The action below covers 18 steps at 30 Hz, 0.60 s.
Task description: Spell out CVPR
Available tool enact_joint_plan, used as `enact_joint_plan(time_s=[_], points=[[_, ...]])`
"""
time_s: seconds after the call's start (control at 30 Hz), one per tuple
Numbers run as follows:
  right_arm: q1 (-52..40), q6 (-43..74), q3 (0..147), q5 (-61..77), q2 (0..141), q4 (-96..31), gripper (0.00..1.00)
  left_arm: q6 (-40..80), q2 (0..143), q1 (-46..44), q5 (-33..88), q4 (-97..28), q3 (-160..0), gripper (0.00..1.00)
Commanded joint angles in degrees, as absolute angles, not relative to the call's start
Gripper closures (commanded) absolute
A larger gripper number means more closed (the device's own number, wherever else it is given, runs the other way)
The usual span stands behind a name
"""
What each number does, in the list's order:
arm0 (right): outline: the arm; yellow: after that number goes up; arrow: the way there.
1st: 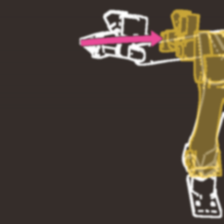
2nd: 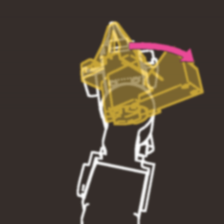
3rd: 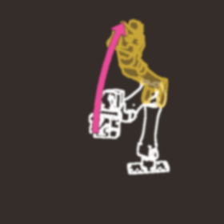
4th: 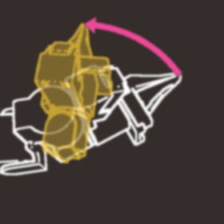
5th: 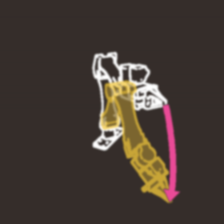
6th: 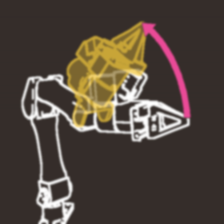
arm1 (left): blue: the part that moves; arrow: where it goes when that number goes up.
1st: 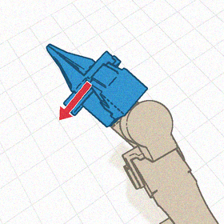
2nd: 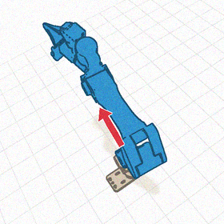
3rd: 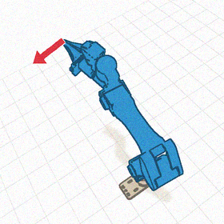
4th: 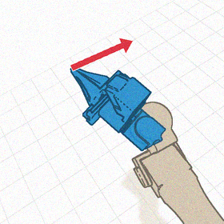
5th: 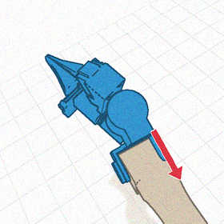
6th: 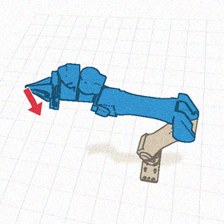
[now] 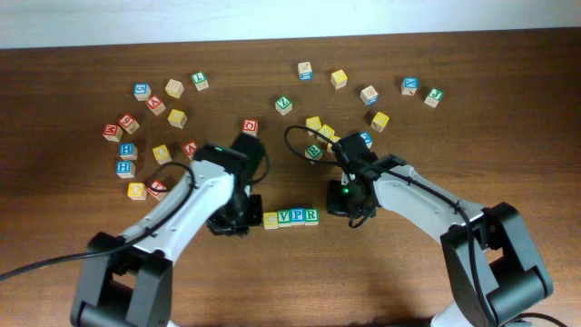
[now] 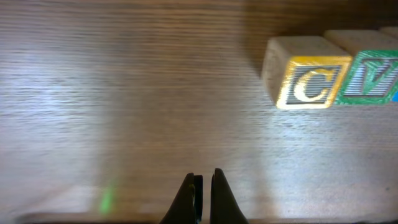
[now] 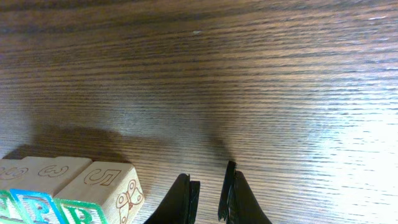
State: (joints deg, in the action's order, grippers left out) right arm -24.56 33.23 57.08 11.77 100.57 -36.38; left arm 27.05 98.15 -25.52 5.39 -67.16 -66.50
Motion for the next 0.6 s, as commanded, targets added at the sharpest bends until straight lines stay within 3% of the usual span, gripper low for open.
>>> enact_joint_plan(time_s=[0.0,0.27,0.57], points=[[-24.23,33.52,56.77,10.44,101.06,-36.42,0.91,35.46,97.69,-30.04,5.1,-61.69,-60.45,1.0],[-24.23,33.52,56.77,10.22,101.06,-36.4,0.91,42.26,97.71,-37.47,6.92,-45.36,-54.37,1.0],[-24.23,33.52,56.77,10.24,101.06,-36.42,0.91,45.63,97.8,-38.0,-1.19,-44.18,-54.35,1.0]])
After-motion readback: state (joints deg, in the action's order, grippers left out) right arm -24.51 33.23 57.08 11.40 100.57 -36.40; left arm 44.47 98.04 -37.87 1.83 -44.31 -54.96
